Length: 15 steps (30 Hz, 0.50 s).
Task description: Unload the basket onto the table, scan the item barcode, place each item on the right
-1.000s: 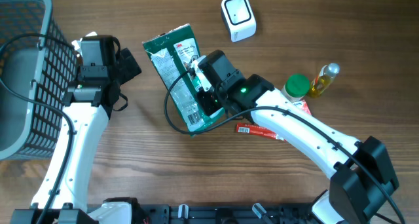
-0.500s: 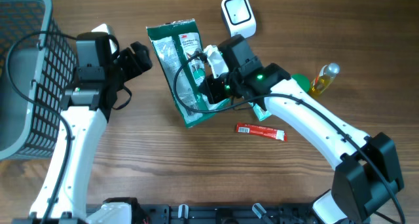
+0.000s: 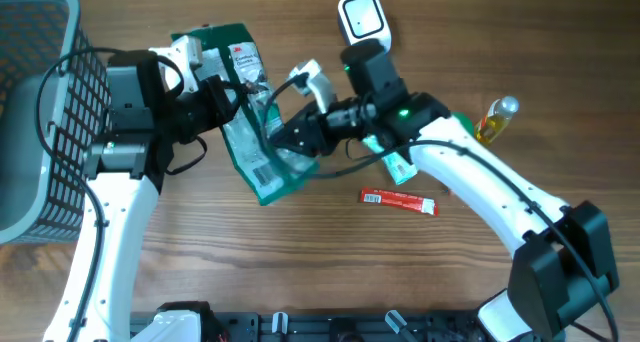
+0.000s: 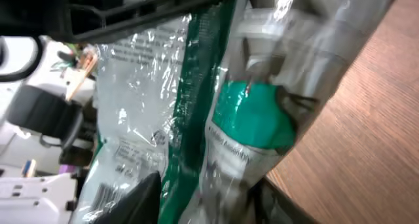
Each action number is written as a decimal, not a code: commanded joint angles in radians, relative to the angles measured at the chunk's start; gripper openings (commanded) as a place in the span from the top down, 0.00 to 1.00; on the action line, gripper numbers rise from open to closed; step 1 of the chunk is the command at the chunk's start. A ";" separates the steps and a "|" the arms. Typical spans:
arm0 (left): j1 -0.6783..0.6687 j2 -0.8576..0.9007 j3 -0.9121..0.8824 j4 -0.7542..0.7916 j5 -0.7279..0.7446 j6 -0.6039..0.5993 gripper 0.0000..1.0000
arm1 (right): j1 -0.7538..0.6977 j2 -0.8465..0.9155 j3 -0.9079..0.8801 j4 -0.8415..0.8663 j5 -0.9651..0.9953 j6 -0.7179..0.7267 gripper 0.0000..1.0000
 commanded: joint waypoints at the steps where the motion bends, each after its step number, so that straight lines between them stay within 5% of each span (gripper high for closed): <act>1: 0.069 -0.010 0.005 0.029 0.201 0.004 0.96 | -0.105 0.000 0.000 0.030 -0.256 -0.011 0.41; 3: 0.143 -0.010 0.005 0.072 0.407 0.003 0.96 | -0.192 0.000 0.000 0.034 -0.429 -0.014 0.29; 7: 0.218 -0.010 0.005 0.177 0.650 -0.080 0.96 | -0.247 0.000 0.000 0.034 -0.499 -0.075 0.27; 12: 0.220 -0.010 0.005 0.382 0.799 -0.262 0.96 | -0.135 0.004 -0.009 0.024 -0.500 -0.146 0.28; 15: 0.220 -0.010 0.005 0.388 0.805 -0.266 0.96 | -0.057 0.010 -0.008 0.089 -0.498 -0.141 0.34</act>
